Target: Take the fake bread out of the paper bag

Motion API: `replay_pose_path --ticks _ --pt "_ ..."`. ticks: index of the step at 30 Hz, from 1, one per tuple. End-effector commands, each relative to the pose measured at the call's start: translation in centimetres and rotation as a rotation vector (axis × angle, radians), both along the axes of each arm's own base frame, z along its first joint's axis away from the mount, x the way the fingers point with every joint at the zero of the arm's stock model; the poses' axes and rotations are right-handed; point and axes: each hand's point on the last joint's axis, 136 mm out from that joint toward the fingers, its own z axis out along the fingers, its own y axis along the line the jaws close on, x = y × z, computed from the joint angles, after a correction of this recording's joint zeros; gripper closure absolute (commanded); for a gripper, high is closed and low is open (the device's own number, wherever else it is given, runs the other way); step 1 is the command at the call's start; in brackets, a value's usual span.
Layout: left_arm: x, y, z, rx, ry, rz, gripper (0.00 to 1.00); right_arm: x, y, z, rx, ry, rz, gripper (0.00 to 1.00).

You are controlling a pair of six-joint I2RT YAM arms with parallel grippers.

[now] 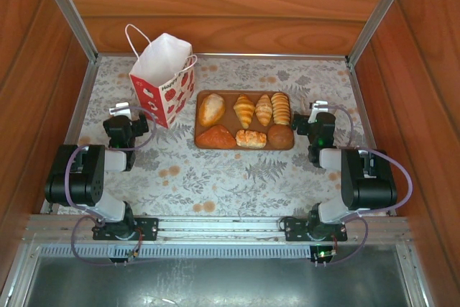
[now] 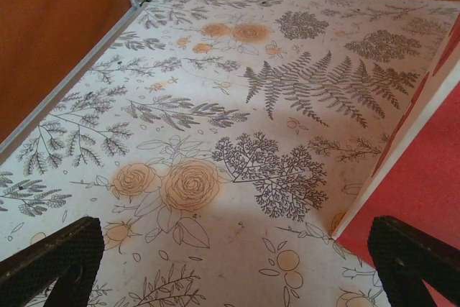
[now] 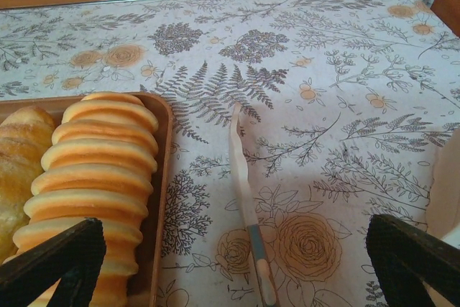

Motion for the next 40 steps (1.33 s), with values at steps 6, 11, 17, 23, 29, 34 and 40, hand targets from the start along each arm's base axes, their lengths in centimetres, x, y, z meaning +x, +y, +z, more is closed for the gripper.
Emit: replay_pose_path --ticks 6,11,17,23,29,34,40 --pt "0.62 -0.17 0.52 0.01 -0.02 -0.017 0.0 0.31 -0.52 0.28 -0.013 -0.007 -0.03 0.0" --pt "0.61 -0.16 0.51 0.01 -0.02 -0.017 0.0 0.31 -0.47 0.22 -0.019 -0.004 -0.033 0.0" --pt "0.6 -0.17 0.5 0.01 -0.02 -0.017 0.0 0.3 -0.48 0.18 -0.019 -0.003 -0.033 0.0" --pt "0.62 -0.15 0.53 0.011 -0.02 -0.016 0.0 0.33 -0.5 0.19 -0.019 -0.003 -0.034 0.0" --pt "0.61 -0.18 0.51 0.01 -0.02 -0.017 0.0 0.32 -0.5 0.21 -0.019 -0.003 -0.034 0.0" --pt "0.6 -0.17 0.49 0.01 -0.019 -0.017 0.0 0.38 -0.46 0.27 -0.017 -0.005 -0.033 0.0" --pt "0.64 -0.17 0.56 0.011 -0.021 -0.017 0.0 0.34 -0.48 0.26 -0.017 -0.004 -0.034 0.0"
